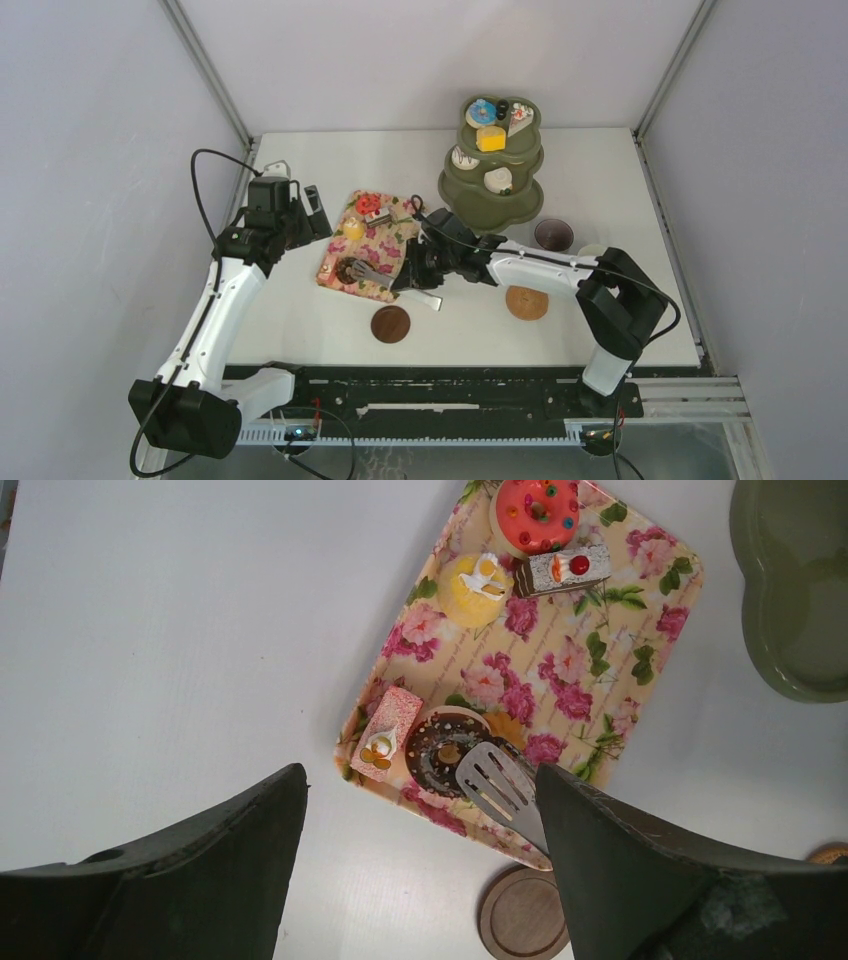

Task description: Serve the afternoon tea

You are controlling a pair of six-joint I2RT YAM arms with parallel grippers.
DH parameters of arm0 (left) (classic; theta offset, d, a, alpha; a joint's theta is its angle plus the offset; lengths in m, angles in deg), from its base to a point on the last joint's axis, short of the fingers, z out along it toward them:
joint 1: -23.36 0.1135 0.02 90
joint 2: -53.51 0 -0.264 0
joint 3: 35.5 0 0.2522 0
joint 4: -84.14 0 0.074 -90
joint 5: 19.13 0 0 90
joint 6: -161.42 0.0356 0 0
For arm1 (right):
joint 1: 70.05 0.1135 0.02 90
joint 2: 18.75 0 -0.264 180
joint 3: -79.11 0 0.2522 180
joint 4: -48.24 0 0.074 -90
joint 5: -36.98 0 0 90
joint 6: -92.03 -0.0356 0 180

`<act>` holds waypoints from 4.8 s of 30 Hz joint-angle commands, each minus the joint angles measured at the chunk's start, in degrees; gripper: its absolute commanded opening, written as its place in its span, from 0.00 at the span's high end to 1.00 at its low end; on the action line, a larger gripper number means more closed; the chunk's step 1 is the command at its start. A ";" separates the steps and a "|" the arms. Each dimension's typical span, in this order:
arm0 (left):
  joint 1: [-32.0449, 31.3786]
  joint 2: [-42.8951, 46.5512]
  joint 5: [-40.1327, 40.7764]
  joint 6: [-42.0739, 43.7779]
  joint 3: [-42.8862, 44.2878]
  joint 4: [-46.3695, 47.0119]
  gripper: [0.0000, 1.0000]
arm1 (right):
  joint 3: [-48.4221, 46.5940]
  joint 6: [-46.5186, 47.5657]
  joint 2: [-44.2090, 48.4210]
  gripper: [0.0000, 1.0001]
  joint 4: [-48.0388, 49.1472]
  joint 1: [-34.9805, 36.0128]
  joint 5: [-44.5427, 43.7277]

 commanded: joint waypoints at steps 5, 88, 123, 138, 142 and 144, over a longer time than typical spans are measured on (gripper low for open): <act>0.49 1.32 0.28 0.56 -1.04 1.75 0.11 | -2.00 1.15 7.40 0.94 -1.04 -1.05 -1.40; 0.90 -1.20 -0.37 1.22 0.85 1.05 0.12 | 16.29 -21.21 5.14 0.50 30.43 -30.18 -10.20; 0.89 0.05 -1.75 0.42 -0.68 1.62 0.12 | 12.02 9.03 24.21 0.74 -1.59 -6.59 -19.20; 0.98 1.78 -0.63 1.03 -0.53 0.63 0.12 | -17.40 14.31 -4.82 0.87 -8.29 -6.85 -22.84; 1.14 1.88 -0.32 1.13 -0.81 0.54 0.11 | -14.80 18.40 -3.01 0.82 -9.45 -6.80 -24.67; 1.19 1.77 -0.29 1.12 -1.04 0.61 0.11 | -12.61 20.83 -1.94 0.79 -8.70 -6.87 -24.76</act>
